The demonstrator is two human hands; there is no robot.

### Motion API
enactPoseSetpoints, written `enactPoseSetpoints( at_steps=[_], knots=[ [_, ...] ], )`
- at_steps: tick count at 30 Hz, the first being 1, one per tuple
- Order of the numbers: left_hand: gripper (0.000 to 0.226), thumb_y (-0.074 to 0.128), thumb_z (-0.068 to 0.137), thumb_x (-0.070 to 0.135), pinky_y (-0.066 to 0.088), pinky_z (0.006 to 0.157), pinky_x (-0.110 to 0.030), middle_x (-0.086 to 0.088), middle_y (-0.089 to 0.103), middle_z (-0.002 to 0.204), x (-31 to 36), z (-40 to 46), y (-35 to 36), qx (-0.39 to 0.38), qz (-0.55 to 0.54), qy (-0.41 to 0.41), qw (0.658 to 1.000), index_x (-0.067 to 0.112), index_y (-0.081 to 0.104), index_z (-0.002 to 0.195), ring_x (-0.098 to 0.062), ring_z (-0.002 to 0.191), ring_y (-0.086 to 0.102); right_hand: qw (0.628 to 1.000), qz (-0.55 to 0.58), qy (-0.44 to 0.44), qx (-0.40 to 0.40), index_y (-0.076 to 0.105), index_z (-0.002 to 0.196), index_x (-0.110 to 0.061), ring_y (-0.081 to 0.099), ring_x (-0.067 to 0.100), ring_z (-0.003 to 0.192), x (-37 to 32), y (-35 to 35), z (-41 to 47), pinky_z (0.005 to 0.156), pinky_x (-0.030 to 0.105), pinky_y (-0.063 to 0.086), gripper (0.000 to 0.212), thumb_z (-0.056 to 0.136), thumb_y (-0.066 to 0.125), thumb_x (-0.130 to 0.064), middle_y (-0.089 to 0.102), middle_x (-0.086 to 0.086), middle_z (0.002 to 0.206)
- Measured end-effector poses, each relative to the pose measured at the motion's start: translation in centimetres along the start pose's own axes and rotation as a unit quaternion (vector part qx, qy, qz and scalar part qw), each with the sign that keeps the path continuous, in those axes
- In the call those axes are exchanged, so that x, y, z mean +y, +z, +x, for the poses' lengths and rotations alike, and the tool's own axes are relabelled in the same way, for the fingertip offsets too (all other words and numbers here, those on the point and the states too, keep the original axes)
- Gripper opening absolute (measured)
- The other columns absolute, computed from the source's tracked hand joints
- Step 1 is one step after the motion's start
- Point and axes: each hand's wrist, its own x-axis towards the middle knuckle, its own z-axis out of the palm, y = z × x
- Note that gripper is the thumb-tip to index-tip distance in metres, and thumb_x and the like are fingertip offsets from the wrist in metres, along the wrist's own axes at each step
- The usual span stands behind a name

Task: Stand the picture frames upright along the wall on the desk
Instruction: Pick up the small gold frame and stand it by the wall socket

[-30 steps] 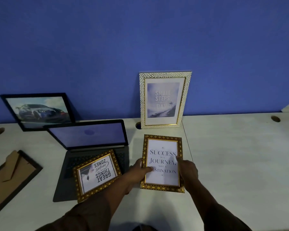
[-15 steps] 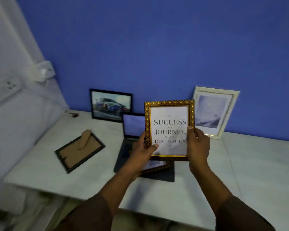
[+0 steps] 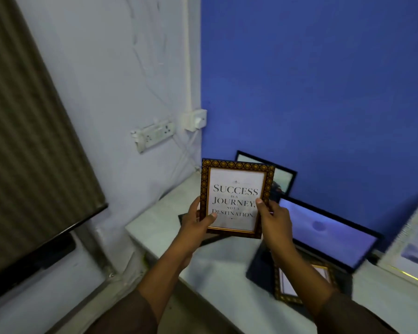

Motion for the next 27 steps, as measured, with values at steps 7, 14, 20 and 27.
enactPoseSetpoints(
  at_steps=[7, 14, 20, 27],
  knots=[
    [0.062, 0.066, 0.094, 0.043, 0.050, 0.103, -0.038, -0.002, 0.060, 0.135, -0.8, 7.4, -4.9, 0.055, 0.004, -0.018, 0.998, 0.048, 0.037, 0.148, -0.018, 0.122, 0.060, 0.998, -0.025, -0.012, -0.060, 0.065, 0.099, -0.055, 0.069, 0.017, 0.107, 0.6, 7.9, 7.8, 0.089, 0.049, 0.060, 0.030, 0.085, 0.045, -0.073, 0.070, -0.009, 0.117],
    [0.054, 0.062, 0.099, 0.037, 0.044, 0.072, -0.012, 0.017, 0.060, 0.118, 0.2, 15.3, -6.6, 0.066, 0.022, -0.055, 0.996, 0.047, 0.034, 0.144, 0.002, 0.104, 0.058, 0.994, -0.027, -0.002, -0.109, 0.068, 0.113, -0.044, 0.071, 0.017, 0.101, 1.7, 12.6, 17.1, 0.084, 0.048, 0.062, 0.052, 0.082, 0.044, -0.078, 0.073, -0.008, 0.110],
    [0.061, 0.066, 0.096, 0.033, 0.041, 0.072, -0.009, 0.007, 0.062, 0.129, -1.0, 20.7, -7.8, 0.058, 0.018, -0.089, 0.994, 0.042, 0.034, 0.147, 0.002, 0.111, 0.056, 0.988, -0.043, 0.023, -0.146, 0.069, 0.114, -0.041, 0.069, 0.017, 0.101, 3.2, 15.8, 22.1, 0.087, 0.047, 0.060, 0.055, 0.081, 0.046, -0.078, 0.071, -0.002, 0.114],
    [0.067, 0.070, 0.095, 0.025, 0.049, 0.057, -0.003, 0.000, 0.057, 0.132, -4.5, 27.0, -9.8, 0.039, 0.024, -0.143, 0.989, 0.033, 0.033, 0.150, 0.002, 0.103, 0.056, 0.980, -0.047, 0.080, -0.173, 0.074, 0.105, -0.033, 0.072, 0.016, 0.095, 5.3, 19.4, 26.2, 0.085, 0.048, 0.061, 0.039, 0.086, 0.061, -0.065, 0.075, 0.000, 0.103]
  ],
)
